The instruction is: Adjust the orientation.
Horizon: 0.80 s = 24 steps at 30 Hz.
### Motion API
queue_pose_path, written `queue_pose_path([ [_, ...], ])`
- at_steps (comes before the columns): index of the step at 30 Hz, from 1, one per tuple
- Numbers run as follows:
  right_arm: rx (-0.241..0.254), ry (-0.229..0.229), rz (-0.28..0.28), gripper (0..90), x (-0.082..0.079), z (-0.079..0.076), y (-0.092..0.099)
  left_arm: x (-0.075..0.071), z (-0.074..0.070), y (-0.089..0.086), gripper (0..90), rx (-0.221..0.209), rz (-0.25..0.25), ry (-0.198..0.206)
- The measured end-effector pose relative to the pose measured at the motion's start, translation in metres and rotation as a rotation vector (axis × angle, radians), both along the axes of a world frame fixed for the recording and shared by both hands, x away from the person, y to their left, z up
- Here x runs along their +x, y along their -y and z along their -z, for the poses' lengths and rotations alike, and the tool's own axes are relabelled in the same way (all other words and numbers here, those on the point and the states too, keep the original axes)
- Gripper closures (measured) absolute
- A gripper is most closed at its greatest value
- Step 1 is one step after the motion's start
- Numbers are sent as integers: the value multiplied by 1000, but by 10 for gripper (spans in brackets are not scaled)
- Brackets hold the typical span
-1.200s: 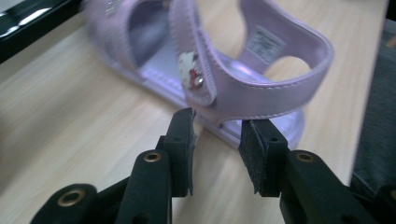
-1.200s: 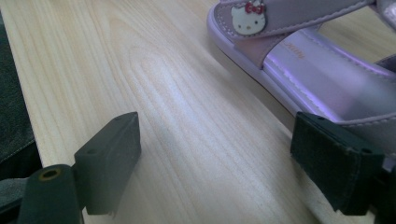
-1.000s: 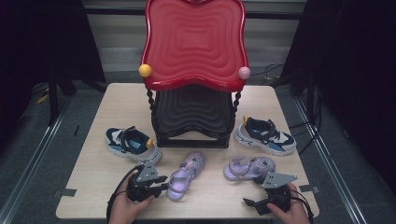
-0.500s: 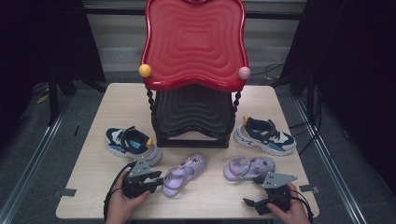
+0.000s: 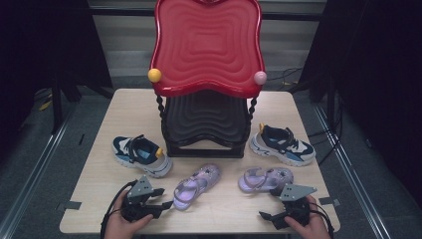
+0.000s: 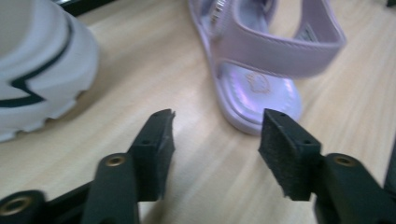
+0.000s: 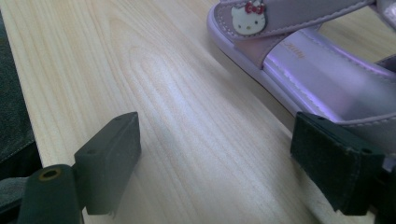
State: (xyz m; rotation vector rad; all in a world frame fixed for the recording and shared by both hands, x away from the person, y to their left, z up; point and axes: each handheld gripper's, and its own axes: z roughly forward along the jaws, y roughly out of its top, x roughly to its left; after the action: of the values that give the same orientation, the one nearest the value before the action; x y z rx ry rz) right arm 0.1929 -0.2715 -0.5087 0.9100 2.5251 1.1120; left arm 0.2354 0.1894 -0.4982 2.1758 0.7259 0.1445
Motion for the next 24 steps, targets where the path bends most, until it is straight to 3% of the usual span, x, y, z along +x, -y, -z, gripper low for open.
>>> queue_pose_path([
  [6,0,0,0,156,0,0,0,1,4,12,246,16,25,9],
  [14,0,0,-2,154,0,0,0,4,8,26,163,23,29,26],
  [18,0,-1,-2,154,0,0,0,4,8,34,147,56,42,46],
  [24,0,-1,-2,154,0,0,0,7,8,34,194,47,47,52],
])
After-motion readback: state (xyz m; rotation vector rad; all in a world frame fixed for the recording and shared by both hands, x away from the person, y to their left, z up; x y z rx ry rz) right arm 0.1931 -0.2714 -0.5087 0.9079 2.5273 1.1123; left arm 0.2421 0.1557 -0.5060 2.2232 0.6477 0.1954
